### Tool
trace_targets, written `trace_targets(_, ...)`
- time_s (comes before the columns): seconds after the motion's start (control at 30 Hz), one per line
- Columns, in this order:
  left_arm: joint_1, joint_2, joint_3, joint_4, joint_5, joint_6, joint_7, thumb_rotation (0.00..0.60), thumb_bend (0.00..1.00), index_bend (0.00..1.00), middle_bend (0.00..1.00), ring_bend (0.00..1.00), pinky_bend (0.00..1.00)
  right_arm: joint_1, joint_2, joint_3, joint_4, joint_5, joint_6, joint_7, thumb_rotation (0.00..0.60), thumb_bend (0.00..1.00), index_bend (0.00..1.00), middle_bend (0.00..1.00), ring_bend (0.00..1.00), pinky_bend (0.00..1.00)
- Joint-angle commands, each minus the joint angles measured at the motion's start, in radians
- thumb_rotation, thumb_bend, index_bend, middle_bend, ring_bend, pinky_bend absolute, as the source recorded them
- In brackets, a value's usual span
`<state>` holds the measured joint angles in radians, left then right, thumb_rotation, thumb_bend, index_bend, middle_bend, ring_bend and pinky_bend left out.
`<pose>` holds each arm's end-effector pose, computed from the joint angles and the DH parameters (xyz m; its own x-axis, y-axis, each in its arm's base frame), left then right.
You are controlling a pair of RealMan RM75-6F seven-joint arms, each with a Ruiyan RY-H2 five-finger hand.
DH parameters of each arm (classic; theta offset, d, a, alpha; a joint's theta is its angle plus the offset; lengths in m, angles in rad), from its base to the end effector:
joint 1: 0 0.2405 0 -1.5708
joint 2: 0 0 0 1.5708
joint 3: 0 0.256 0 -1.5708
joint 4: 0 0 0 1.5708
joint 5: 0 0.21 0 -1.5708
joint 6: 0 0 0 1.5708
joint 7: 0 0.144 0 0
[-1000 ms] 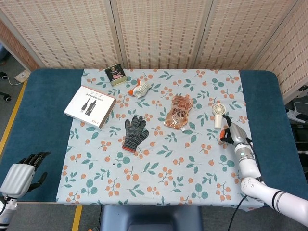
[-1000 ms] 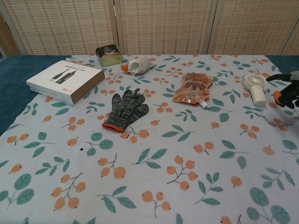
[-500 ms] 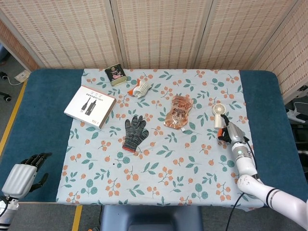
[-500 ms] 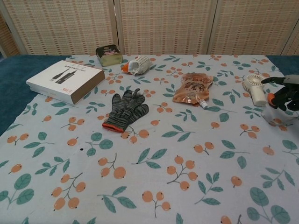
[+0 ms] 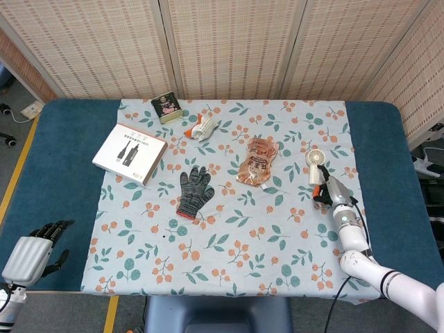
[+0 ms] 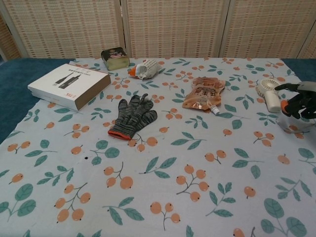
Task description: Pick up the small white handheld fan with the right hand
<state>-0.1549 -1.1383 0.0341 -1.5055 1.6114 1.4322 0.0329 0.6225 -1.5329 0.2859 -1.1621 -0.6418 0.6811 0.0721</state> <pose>-0.3143 0.1853 0.1388 0.5245 0.0903 0.8466 0.8446 -0.1809 -0.5039 -0.2990 -0.3712 0.0174 -0.1745 -0.3132 0.9335 -0.9229 0.3824 -0.0442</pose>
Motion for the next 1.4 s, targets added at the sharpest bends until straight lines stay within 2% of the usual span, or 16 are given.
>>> trace_targets(0.03, 0.0, 0.0, 0.0, 0.0, -0.001, 0.0, 0.0, 0.6, 0.4, 0.18, 0.22, 0.26, 0.45, 0.0, -0.005, 0.003, 0.008, -0.002, -0.007, 0.006, 0.6, 0.66, 0.0, 0.74, 0.73, 0.95)
trace_targets(1.4, 0.001, 0.004, 0.002, -0.003, -0.002, -0.004, 0.001, 0.6, 0.4, 0.18, 0.23, 0.26, 0.45, -0.002, -0.032, 0.016, 0.045, -0.036, -0.038, 0.032, 0.6, 0.66, 0.0, 0.74, 0.73, 0.95)
